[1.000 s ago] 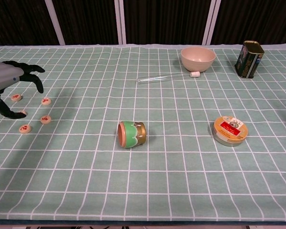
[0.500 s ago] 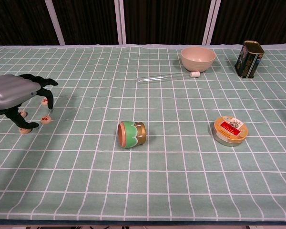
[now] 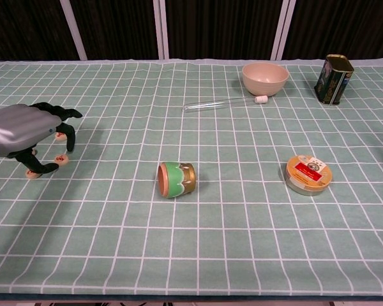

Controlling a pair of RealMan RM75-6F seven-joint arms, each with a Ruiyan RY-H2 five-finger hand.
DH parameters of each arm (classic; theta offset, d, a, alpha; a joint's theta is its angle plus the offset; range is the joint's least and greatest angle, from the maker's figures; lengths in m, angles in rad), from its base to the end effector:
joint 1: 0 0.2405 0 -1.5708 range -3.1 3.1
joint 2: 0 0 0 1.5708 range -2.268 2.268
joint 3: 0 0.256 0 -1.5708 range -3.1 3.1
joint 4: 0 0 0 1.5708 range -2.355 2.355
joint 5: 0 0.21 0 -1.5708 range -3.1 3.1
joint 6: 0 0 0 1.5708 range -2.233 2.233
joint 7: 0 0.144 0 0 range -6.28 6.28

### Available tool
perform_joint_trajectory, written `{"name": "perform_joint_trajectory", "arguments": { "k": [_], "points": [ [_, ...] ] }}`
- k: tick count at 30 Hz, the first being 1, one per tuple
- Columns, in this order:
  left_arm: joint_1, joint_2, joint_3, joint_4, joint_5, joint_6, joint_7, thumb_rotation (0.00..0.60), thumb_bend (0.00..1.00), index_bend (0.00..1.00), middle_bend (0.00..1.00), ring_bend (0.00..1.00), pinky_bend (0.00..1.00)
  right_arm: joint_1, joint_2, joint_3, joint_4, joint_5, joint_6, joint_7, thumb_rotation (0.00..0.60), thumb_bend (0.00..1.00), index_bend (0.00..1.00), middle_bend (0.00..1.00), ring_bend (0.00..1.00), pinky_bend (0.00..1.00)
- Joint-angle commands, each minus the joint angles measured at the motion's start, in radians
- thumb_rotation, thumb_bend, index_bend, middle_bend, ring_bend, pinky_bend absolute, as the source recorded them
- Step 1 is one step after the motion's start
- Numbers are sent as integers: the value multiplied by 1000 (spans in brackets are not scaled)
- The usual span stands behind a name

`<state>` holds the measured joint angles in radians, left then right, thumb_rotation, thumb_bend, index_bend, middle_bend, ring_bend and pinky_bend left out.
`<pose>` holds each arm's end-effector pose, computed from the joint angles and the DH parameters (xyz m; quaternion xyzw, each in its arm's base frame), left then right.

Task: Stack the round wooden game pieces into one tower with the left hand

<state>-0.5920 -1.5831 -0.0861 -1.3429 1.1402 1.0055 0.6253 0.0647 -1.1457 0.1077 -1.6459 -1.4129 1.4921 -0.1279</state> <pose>-0.2303 0.3154 -0.0218 -0.7800 -0.2858 -0.2285 0.5076 -0.3122 -0.1854 0.1610 0.5648 -0.3776 0.3665 0.6357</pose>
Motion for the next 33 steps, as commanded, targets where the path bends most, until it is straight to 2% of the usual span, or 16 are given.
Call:
{"name": "perform_joint_trajectory", "arguments": {
  "k": [1,14,33],
  "points": [
    [-2,-5,3,3,-2,0,2,600,307,442,0,0,0,0,0,1,0,0,0,0,600,233,54,13,39,0],
    [-4,-23,13,43,-11,-4,3,600,307,474,4,0,0,1,0,1,-1,5,-2,-2,600,233,54,13,39,0],
    [-4,-12,20,32,-2,17,8,600,325,522,44,0,0,1,-2,6,0,10,2,-7,600,233,54,13,39,0]
  ]
}}
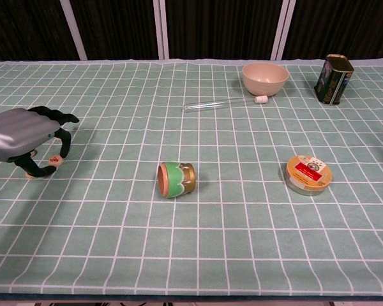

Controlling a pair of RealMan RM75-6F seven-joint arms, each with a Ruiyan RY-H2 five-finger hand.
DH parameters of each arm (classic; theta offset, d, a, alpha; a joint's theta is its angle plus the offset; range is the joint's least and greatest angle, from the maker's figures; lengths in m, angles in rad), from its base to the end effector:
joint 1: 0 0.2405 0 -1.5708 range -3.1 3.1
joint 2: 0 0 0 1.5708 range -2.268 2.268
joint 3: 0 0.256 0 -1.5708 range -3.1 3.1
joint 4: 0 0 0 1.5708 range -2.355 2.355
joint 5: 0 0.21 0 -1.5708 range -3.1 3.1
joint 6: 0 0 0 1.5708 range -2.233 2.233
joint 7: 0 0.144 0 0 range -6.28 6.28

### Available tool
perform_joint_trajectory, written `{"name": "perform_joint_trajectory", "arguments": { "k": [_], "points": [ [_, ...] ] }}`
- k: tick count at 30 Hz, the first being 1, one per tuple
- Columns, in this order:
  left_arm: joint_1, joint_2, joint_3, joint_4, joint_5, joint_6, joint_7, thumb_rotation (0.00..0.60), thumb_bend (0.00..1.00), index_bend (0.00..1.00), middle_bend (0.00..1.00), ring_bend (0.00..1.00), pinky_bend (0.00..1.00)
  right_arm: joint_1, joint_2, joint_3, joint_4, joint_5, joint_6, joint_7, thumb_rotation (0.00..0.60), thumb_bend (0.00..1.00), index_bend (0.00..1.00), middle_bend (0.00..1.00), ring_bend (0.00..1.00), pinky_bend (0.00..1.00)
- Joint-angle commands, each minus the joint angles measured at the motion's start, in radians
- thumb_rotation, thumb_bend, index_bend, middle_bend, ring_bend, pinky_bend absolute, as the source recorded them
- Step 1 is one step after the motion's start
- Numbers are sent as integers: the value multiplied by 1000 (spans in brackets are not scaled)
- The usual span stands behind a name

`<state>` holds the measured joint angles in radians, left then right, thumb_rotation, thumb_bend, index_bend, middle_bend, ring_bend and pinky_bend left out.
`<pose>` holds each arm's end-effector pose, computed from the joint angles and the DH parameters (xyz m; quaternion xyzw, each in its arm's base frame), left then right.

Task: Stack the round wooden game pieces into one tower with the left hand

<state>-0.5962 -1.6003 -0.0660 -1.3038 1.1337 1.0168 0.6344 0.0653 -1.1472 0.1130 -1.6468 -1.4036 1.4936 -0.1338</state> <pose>-0.2374 0.3158 -0.0247 -0.7820 -0.2756 -0.2161 0.5156 -0.3125 -0.1865 0.1618 0.5613 -0.3770 0.3657 0.6396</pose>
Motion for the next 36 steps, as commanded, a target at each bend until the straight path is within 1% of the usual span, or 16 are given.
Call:
{"name": "perform_joint_trajectory", "arguments": {
  "k": [1,9,14,26,36],
  "points": [
    [0,8,-1,-11,6,8,-2,600,325,522,44,0,0,0,-1,0,1,1,0,-1,600,233,54,13,39,0],
    [10,51,9,-79,25,30,-1,600,325,524,47,0,0,-1,-2,4,-2,13,0,-13,600,233,54,13,39,0],
    [24,76,21,-97,43,45,-20,600,325,524,47,0,0,-1,-4,1,0,6,2,-15,600,232,54,13,39,0],
    [50,92,61,-71,88,44,-68,600,325,525,46,0,0,0,-9,1,2,5,4,-24,600,232,54,13,39,0],
    [65,87,77,-57,118,52,-82,600,325,525,46,0,0,1,-12,2,4,5,3,-27,600,233,54,13,39,0]
  ]
}}
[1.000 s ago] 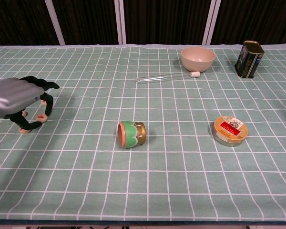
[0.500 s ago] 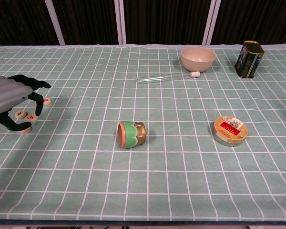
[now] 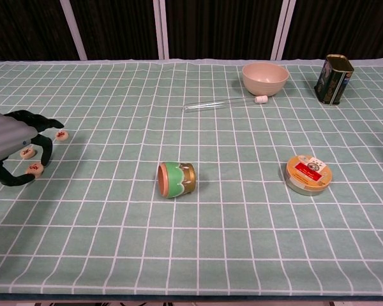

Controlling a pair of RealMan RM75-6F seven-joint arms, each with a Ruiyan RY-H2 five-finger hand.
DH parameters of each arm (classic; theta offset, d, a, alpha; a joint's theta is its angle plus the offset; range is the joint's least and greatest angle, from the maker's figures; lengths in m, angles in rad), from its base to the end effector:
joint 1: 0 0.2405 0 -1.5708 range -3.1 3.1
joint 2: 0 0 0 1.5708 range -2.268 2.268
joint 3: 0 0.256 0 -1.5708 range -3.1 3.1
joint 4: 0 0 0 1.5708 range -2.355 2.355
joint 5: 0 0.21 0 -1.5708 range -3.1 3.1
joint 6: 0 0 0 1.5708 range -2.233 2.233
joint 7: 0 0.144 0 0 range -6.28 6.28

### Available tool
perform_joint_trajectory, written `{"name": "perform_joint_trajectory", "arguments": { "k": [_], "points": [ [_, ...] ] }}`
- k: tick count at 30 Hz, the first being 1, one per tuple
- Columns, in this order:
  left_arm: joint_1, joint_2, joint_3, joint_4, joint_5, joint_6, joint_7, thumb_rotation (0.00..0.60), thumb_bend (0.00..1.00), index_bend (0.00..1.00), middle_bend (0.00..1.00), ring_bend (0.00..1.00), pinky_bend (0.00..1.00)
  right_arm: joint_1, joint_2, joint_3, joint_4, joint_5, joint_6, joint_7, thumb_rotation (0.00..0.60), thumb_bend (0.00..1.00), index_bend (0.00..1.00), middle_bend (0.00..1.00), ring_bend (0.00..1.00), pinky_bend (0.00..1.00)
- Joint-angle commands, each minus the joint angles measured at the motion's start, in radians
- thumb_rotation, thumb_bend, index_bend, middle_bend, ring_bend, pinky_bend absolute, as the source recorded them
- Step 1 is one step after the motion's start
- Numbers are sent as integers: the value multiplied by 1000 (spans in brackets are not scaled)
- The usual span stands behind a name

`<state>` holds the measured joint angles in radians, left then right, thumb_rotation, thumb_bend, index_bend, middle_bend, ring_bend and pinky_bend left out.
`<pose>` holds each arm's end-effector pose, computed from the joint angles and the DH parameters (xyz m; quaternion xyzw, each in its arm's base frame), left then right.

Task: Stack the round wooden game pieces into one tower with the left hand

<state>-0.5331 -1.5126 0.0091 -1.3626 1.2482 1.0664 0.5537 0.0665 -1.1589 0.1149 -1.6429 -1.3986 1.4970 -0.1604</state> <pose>-0.2572 0.2878 -0.0049 -0.7929 -0.2676 -0.2194 0.5015 -0.3125 -0.1872 0.1594 0.5624 -0.3716 0.3600 0.6450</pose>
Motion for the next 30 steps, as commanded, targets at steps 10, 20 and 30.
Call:
{"name": "perform_joint_trajectory", "arguments": {
  "k": [10,20,30],
  "points": [
    [10,-5,0,8,15,10,10,600,324,524,45,0,0,-1,0,3,1,2,3,2,600,233,54,13,39,0],
    [16,-7,-7,22,14,11,17,600,324,504,43,0,0,-1,-1,4,1,5,3,-1,600,232,54,13,39,0],
    [18,-11,-9,21,19,13,37,600,324,477,40,0,0,-1,-1,6,-6,15,0,-7,600,233,54,13,39,0]
  ]
}}
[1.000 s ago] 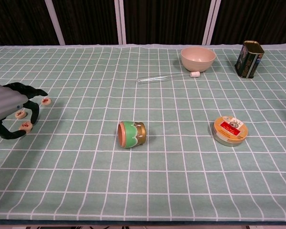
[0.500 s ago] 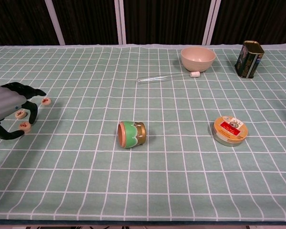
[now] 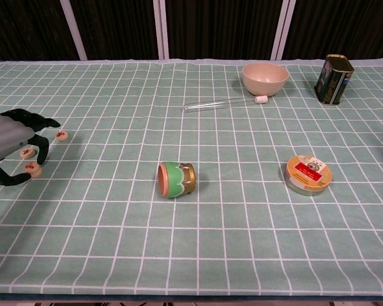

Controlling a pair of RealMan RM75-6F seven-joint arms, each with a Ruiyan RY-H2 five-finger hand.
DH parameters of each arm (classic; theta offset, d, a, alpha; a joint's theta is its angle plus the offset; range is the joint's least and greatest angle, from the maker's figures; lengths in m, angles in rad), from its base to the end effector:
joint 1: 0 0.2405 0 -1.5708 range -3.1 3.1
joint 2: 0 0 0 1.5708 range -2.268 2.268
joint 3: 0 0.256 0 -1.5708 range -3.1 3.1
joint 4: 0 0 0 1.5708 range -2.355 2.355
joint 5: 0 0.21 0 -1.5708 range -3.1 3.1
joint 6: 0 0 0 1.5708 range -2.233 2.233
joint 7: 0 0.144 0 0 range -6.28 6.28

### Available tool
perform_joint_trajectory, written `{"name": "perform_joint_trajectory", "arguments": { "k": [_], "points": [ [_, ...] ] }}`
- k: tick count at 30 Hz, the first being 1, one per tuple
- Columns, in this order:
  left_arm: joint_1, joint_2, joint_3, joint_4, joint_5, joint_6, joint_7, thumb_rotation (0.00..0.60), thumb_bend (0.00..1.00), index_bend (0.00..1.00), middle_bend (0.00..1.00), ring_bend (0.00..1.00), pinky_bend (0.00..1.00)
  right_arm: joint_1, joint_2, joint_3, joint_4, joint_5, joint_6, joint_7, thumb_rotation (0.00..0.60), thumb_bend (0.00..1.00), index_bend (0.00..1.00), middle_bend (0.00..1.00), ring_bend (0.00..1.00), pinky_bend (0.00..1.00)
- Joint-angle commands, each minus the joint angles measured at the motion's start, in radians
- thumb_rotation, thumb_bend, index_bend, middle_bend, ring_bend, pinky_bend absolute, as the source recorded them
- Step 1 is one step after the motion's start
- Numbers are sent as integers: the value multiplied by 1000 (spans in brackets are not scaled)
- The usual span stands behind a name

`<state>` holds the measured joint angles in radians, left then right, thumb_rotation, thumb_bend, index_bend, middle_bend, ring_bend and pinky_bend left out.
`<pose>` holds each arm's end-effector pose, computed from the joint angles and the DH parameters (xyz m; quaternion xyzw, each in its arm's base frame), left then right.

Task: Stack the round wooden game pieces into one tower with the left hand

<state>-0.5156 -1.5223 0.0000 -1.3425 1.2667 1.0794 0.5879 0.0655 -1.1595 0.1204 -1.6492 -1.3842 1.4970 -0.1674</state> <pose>-0.2606 0.2869 -0.0041 -0.7930 -0.2490 -0.2128 0.5137 -0.3129 -0.1876 0.1601 0.5570 -0.3743 0.3582 0.6491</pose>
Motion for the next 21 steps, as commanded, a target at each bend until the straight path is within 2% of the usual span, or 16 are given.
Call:
{"name": "perform_joint_trajectory", "arguments": {
  "k": [1,21],
  "points": [
    [0,-1,0,1,1,0,6,600,323,476,40,0,0,0,0,1,0,1,1,0,600,232,54,13,39,0],
    [4,-1,-4,-10,7,6,39,600,323,440,38,0,0,-2,-7,6,2,4,10,-4,600,232,55,13,39,0]
  ]
}}
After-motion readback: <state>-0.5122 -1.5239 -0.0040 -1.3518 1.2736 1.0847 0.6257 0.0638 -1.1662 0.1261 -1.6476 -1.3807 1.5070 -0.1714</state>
